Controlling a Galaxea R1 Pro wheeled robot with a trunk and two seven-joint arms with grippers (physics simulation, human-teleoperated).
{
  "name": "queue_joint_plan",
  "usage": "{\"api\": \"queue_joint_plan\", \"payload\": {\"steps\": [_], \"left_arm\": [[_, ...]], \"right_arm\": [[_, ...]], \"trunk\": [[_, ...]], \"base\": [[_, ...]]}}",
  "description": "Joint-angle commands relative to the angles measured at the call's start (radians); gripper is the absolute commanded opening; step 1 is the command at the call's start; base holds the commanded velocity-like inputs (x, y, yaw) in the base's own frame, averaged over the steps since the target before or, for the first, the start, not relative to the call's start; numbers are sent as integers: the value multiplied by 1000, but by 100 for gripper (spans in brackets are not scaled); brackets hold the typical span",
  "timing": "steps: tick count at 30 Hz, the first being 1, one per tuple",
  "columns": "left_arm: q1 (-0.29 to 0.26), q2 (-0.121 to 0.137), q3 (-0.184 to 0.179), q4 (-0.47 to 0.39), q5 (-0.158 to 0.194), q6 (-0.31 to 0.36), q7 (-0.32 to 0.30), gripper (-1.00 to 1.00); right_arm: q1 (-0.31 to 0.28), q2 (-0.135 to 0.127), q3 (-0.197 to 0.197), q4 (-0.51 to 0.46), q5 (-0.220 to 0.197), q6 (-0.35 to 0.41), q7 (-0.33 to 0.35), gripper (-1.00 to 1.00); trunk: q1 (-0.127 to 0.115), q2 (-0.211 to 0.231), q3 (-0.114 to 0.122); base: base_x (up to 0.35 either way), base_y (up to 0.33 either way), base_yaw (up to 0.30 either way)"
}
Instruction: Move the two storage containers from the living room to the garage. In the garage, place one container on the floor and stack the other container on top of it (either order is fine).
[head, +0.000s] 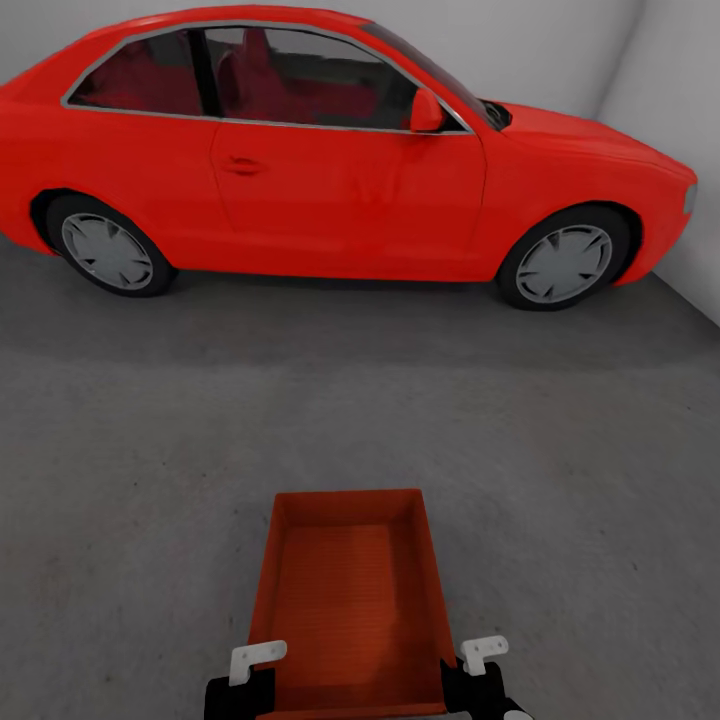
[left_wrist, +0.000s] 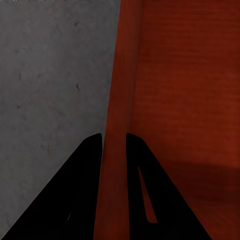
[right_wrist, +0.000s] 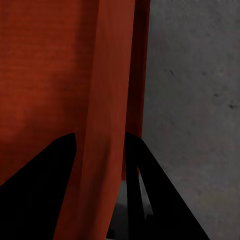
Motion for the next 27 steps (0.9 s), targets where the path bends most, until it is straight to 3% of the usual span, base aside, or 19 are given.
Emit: {"api": "queue_joint_plan", "payload": {"steps": [1,7,27], "left_arm": [[0,-1,-8,32,1,9,11,-100],[0,-1,-8,32,1,9,11,-100],[0,-1,-8,32,1,9,11,-100]], "right_arm": [[-1,18,-8,-3,6,-31,13,-100],[0,18,-8,-3,7,-31,13,-100],[0,18,-8,-3,6,-31,13,-100]], "trunk": [[0,0,-1],[0,0,-1],[77,-140,-63]], "base": [[0,0,0],[0,0,0],[0,0,0]]}}
